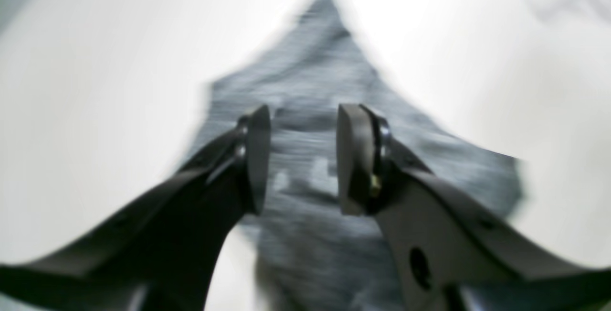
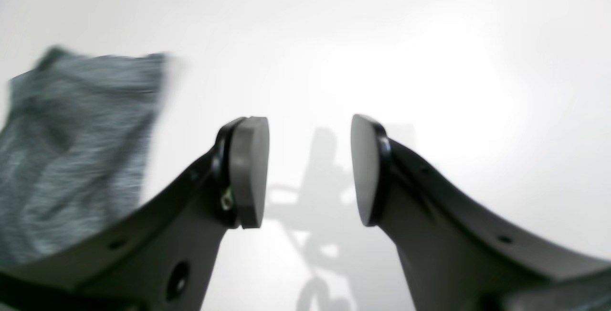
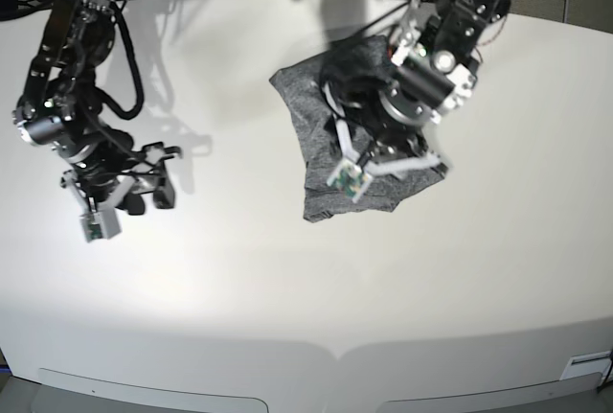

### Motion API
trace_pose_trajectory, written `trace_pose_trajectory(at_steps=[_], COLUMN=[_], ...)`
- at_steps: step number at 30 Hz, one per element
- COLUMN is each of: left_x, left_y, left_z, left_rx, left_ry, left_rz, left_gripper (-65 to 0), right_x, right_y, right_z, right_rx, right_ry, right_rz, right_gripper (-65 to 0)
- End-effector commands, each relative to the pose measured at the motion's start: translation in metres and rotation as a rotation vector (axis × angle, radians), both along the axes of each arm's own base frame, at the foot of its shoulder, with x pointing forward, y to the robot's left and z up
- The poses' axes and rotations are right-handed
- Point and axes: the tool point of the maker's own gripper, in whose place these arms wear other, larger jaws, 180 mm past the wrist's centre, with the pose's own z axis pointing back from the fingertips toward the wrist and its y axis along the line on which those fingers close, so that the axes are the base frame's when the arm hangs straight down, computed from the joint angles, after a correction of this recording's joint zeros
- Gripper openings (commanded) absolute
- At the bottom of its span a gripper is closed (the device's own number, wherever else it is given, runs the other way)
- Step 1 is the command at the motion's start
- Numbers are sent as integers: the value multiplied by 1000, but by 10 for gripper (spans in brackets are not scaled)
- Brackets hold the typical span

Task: Fold the T-shirt properly
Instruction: 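Release the bundle with the right gripper and withdraw it, then press and slide the folded shirt flat with the left gripper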

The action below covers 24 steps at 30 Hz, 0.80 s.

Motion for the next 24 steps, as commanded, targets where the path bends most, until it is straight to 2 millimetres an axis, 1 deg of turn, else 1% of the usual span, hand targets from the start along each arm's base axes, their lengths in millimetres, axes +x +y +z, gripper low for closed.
trace_pose_trajectory(at_steps=[1, 3, 6, 8, 11, 14, 17, 20, 22, 24], left_x=[1, -6, -17, -25, -35, -33, -21, -11, -8, -10], left_y=[-5, -7, -1, 0, -2, -4, -4, -7, -5, -4], left_z=[9, 4, -6, -12, -18, -15, -3, 8, 5, -11], left_rx=[-23, -28, 10, 20, 1, -28, -115, -141, -122, -100], left_ry=[-45, -55, -47, -22, 12, -4, -50, -96, -106, -69], left_rz=[-7, -12, -5, -1, -4, 9, 109, 129, 129, 131], left_gripper=[-425, -425, -425, -425, -425, -425, -425, -425, -425, -425], right_x=[6, 4, 1, 1, 1, 1, 1, 1, 1, 1], right_y=[-4, -15, -25, -30, -30, -30, -30, -29, -29, -29], right_z=[19, 21, 25, 28, 30, 30, 30, 30, 30, 29], right_rx=[9, 16, 38, 49, 62, 62, 63, 64, 65, 66], right_ry=[-62, -56, -55, -65, -71, -71, -71, -71, -72, -68], right_rz=[5, -17, -42, -55, -57, -57, -56, -56, -56, -56], right_gripper=[-365, -365, -365, -365, -365, -365, -365, -365, -365, -365])
